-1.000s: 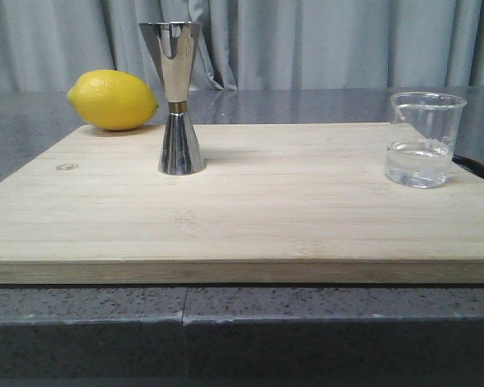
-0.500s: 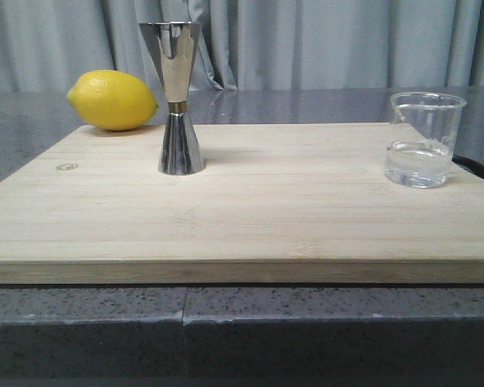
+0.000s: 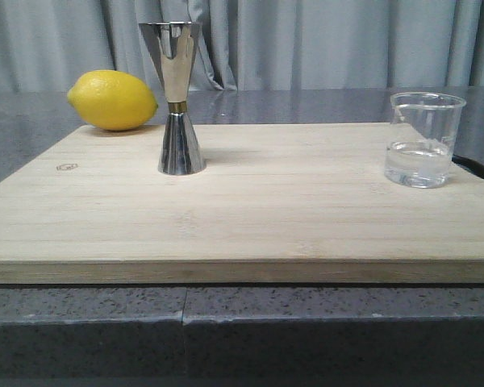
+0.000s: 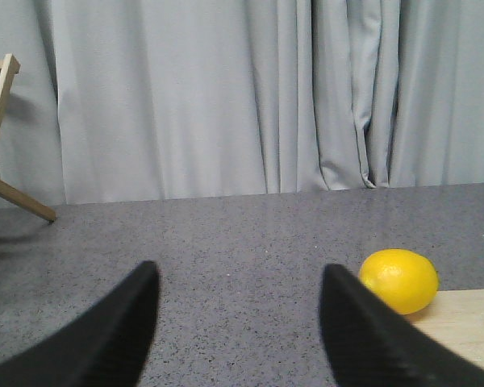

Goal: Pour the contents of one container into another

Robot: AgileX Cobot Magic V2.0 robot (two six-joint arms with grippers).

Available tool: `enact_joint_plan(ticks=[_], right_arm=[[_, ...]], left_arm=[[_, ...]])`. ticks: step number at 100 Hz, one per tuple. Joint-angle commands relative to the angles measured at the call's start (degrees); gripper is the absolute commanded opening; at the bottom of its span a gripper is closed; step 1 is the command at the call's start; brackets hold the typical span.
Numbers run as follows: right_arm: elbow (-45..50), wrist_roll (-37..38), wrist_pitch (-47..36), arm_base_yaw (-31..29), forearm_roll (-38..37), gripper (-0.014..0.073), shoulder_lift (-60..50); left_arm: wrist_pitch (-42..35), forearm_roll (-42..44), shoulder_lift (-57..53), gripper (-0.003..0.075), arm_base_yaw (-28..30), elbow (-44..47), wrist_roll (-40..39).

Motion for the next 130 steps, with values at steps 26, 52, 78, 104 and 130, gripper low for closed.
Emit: enact_joint_plan(ticks=[26,52,78,104,130], right_arm=[[-2.00,-0.57,-3.84,-0.32,-0.72,0.0533,1.20],[-2.00,-0.57,-3.56,-0.32,-0.09,0.0533,1.20],[-3.72,-0.57,0.91,-0.32,0.02,0.0533,2.91],[-9.62,-0.57,8.98,-0.32,0.02,0.0533,10.13],[-9.72,-0.57,9.27,-0.32,0.02,0.0533,12.43]], left_arm=[[-4.81,0.00,1.00,0.0619,0.01,-1.84,-0.05],[-5.18,0.00,1.00,0.0618,0.01,-1.62,-0.05],[-0.38,-0.40,3.39,0.0618,0.01,-3.31,-0.05],[12.83,-4.16,14.54,0.0618,0.01,-11.74,6.43],[16.93,-24.18,28.32,0.0618,0.01,-15.02,30.48]])
